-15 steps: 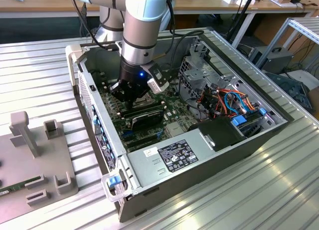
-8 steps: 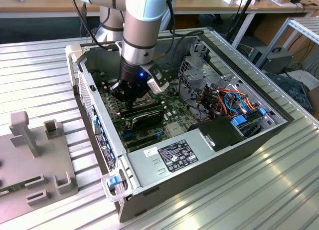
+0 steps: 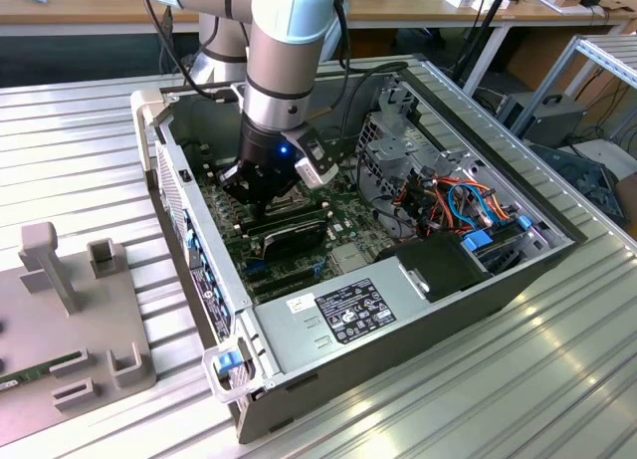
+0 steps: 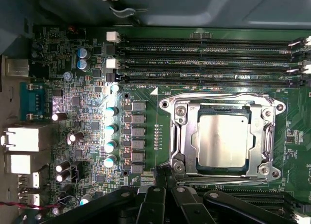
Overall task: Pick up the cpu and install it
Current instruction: 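Install the second cpu locking lever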
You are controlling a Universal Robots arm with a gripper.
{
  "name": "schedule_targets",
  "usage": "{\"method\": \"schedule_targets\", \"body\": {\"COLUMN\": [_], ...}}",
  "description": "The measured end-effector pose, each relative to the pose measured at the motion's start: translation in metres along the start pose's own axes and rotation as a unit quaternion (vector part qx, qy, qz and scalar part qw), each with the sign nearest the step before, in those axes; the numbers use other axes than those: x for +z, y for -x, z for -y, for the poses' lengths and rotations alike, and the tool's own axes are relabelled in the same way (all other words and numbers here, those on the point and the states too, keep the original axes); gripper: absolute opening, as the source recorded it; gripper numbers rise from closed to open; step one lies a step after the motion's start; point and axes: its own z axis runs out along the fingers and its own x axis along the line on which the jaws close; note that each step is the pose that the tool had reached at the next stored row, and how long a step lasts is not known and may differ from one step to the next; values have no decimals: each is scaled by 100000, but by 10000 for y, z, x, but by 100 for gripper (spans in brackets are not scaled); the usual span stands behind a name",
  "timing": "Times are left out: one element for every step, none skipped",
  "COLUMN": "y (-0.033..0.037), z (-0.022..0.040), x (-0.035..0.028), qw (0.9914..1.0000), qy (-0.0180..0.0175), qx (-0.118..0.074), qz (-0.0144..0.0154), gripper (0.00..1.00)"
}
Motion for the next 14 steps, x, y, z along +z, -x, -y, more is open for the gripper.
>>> {"method": "schedule_targets", "body": {"y": [0, 0, -1, -1, -2, -2, -3, -3, -5, -5, -6, -7, -8, -8], "z": [0, 0, 1, 1, 2, 2, 2, 3, 4, 5, 5, 6, 6, 6], "x": [-11, -23, -42, -56, -71, -84, -103, -117, -148, -168, -199, -218, -236, -243], "qw": [100000, 100000, 100000, 100000, 99999, 99999, 99999, 99999, 99998, 99998, 99998, 99998, 99998, 99998], "qy": [7, 19, 3, 1, 4, 3, 9, 6, 0, 1, 5, 3, 8, 18], "qx": [-7, -8, -6, -8, -8, -9, -12, -10, -9, -16, -15, -13, -15, -18], "qz": [-44, -107, -207, -274, -346, -410, -498, -539, -585, -607, -631, -647, -654, -650], "gripper": [11, 11, 11, 11, 11, 11, 11, 11, 11, 11, 11, 11, 11, 11]}}
